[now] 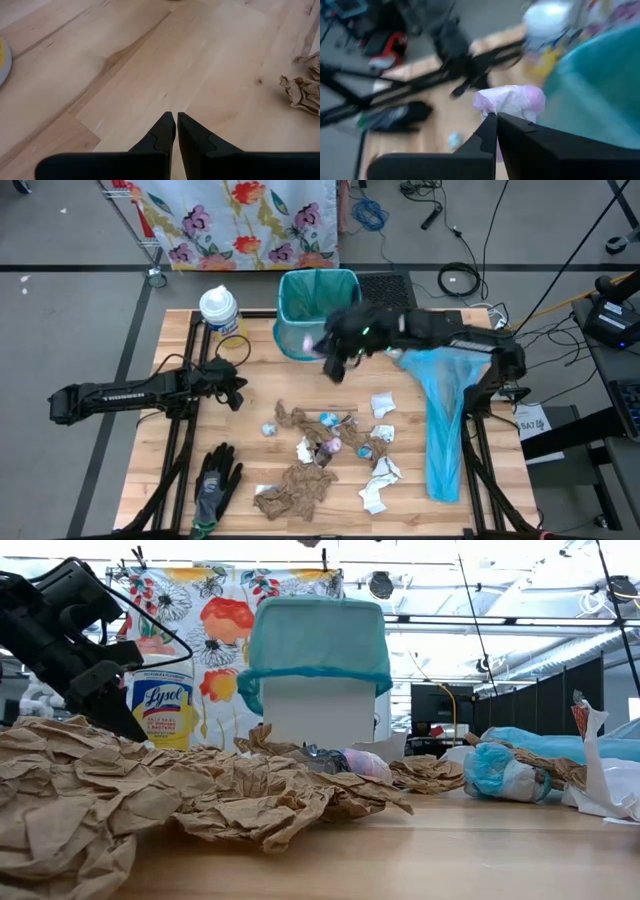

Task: Place trash/remove bag and relplace
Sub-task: Put the pink bag into the white trash bin, then put the blue bag into the white trash bin

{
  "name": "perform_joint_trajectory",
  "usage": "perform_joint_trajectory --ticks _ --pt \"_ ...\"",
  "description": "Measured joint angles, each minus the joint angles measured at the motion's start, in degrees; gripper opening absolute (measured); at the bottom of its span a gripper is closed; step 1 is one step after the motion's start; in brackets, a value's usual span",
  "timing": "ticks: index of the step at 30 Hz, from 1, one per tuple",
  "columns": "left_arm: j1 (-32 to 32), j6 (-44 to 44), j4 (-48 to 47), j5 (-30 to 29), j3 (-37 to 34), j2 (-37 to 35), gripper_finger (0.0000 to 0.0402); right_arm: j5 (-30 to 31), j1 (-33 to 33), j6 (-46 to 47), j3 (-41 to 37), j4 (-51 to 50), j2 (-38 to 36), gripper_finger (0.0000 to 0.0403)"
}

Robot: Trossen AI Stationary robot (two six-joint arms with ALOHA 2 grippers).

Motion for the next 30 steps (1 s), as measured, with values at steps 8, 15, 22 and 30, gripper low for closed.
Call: perform_joint_trajectory --ticks 8,15,22,30 --pt "0.0 0.0 0.0 0.0 0.0 0.0 0.0027 0.7 -12.2 -3.2 0.0 0.8 -1.4 0.0" --pt "0.0 0.0 0.0 0.0 0.0 0.0 0.0027 0.3 -19.5 -5.9 0.0 0.3 1.2 0.0017" --pt "0.0 0.0 0.0 0.0 0.0 0.0 0.0027 -3.5 -21.9 -8.8 0.0 -0.1 3.8 0.0089" --pt "0.0 0.0 0.0 0.0 0.0 0.0 0.0027 -4.7 -21.9 -9.0 0.0 -1.6 3.1 0.0145"
